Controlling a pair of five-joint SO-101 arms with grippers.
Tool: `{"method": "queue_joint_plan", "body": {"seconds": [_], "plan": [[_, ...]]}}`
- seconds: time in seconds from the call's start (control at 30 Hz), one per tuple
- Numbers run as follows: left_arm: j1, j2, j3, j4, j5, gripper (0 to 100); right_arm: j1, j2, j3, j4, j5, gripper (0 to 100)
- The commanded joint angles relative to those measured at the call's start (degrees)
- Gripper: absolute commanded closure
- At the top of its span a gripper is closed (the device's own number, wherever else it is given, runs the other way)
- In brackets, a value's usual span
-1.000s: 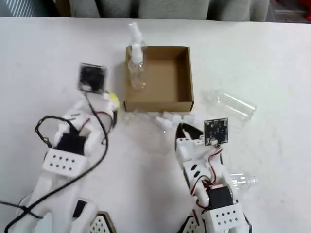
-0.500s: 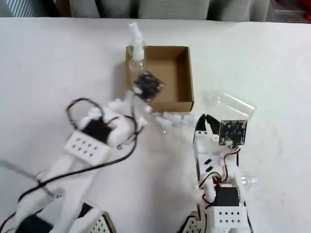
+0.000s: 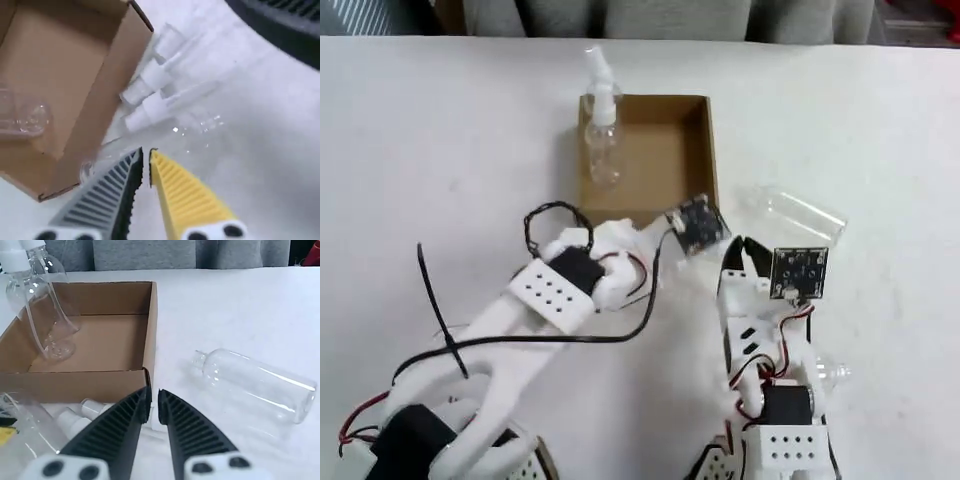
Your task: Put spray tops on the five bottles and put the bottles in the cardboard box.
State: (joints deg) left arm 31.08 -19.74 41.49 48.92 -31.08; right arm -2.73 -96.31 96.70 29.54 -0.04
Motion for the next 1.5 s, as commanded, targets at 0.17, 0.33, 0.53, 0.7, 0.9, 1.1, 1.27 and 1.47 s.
{"method": "queue_joint_plan", "body": {"seconds": [0.17, 0.33, 0.53, 0.7, 0.9, 1.1, 1.27, 1.47], "plan": [[0.0, -0.8, -5.7, 12.2, -21.7, 96, 0.5, -0.6, 0.4, 0.2, 0.9, 98.3], [-0.2, 7.7, -12.5, 13.5, -22.2, 96, 0.4, -0.2, 0.4, 0.2, 0.9, 98.3], [0.0, 19.6, -26.4, 23.7, -27.2, 93, 0.2, -0.2, 0.4, 1.2, 6.4, 98.3], [-0.3, 24.8, -33.3, 25.9, -25.9, 76, 0.1, -0.3, 0.4, 1.5, 6.9, 98.3], [-0.7, 27.9, -35.9, 25.8, -26.1, 75, 0.1, -0.2, 0.4, 1.5, 6.9, 98.3], [-1.6, 33.5, -40.5, 23.6, -25.2, 72, 0.1, -0.2, 0.4, 1.5, 6.9, 98.3], [-3.3, 38.4, -43.9, 23.6, -24.3, 70, 0.7, -0.6, 0.4, 1.3, 6.9, 98.3], [-3.1, 42.0, -45.1, 23.4, -24.3, 70, 10.5, -0.7, -0.9, -1.5, 6.4, 98.3]]}}
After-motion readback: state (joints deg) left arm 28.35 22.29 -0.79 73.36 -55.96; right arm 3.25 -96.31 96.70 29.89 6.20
